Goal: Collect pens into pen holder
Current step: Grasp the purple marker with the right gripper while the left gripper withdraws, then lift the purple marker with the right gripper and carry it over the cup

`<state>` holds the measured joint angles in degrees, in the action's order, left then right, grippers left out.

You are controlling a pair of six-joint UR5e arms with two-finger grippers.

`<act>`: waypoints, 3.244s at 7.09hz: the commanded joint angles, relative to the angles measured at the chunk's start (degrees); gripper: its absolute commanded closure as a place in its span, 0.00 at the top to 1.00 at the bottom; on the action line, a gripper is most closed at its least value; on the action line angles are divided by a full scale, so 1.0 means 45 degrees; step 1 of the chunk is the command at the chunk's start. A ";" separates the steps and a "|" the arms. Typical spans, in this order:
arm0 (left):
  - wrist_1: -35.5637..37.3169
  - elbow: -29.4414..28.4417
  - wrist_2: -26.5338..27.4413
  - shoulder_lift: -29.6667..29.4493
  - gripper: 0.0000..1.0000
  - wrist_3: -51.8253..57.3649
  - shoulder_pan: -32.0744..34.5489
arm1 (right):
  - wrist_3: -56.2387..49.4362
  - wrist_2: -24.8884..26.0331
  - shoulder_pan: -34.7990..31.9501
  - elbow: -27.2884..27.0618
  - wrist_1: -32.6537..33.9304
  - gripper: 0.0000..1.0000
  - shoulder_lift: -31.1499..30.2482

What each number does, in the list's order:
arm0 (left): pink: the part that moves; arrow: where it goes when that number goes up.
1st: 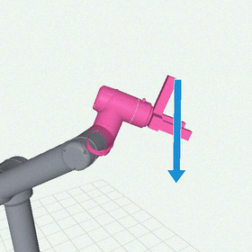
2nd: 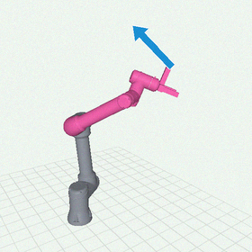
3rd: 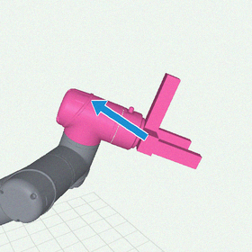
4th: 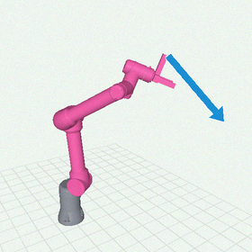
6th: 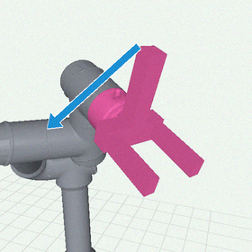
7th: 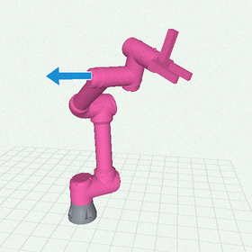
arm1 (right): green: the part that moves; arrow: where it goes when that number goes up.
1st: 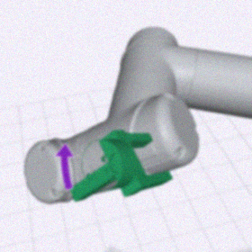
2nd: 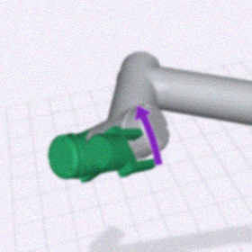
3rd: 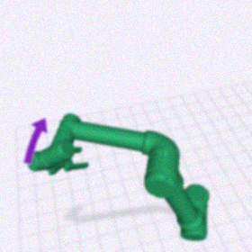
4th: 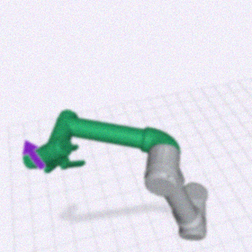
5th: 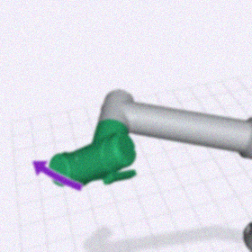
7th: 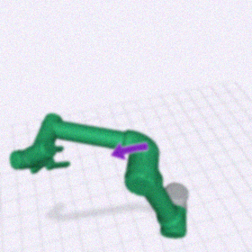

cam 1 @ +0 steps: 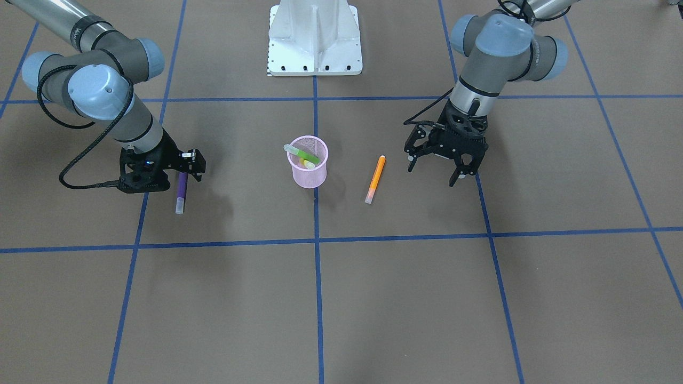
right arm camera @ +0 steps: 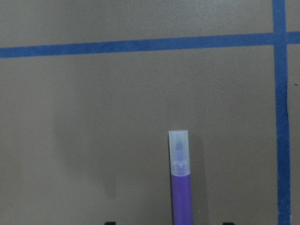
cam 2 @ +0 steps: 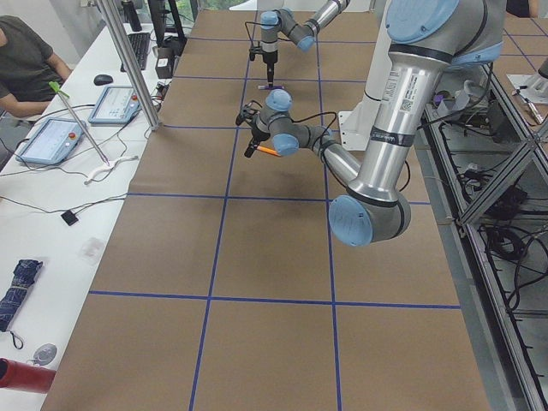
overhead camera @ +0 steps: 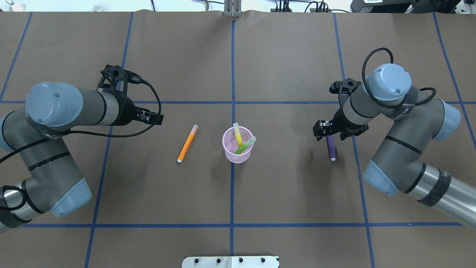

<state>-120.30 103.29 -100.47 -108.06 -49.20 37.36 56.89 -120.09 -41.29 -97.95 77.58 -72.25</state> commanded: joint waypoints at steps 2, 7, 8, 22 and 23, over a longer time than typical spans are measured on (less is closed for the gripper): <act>-0.0082 -0.0061 -0.0017 -0.0030 1.00 -0.0511 -0.0099 | -0.1252 -0.0674 -0.0471 0.1448 0.0162 0.66 0.0838; -0.0199 -0.0120 -0.0017 -0.0011 1.00 -0.0512 -0.0100 | -0.1255 -0.0697 -0.0453 0.1707 0.0162 0.50 0.0919; -0.0219 -0.0101 -0.0036 0.0009 1.00 -0.0492 -0.0080 | -0.1254 -0.0716 -0.0433 0.1766 0.0143 0.51 0.0939; -0.0805 -0.0159 -0.0017 0.0009 1.00 -0.0492 -0.0099 | 0.4974 0.4422 0.1256 -0.2584 0.0163 0.00 0.1113; -0.0805 -0.0159 -0.0017 0.0009 1.00 -0.0492 -0.0080 | 0.6213 0.6508 0.2407 -0.3053 0.0162 0.00 0.1327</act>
<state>-123.87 102.70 -100.55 -108.02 -51.42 37.01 75.83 -102.03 -36.46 -108.49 78.39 -67.22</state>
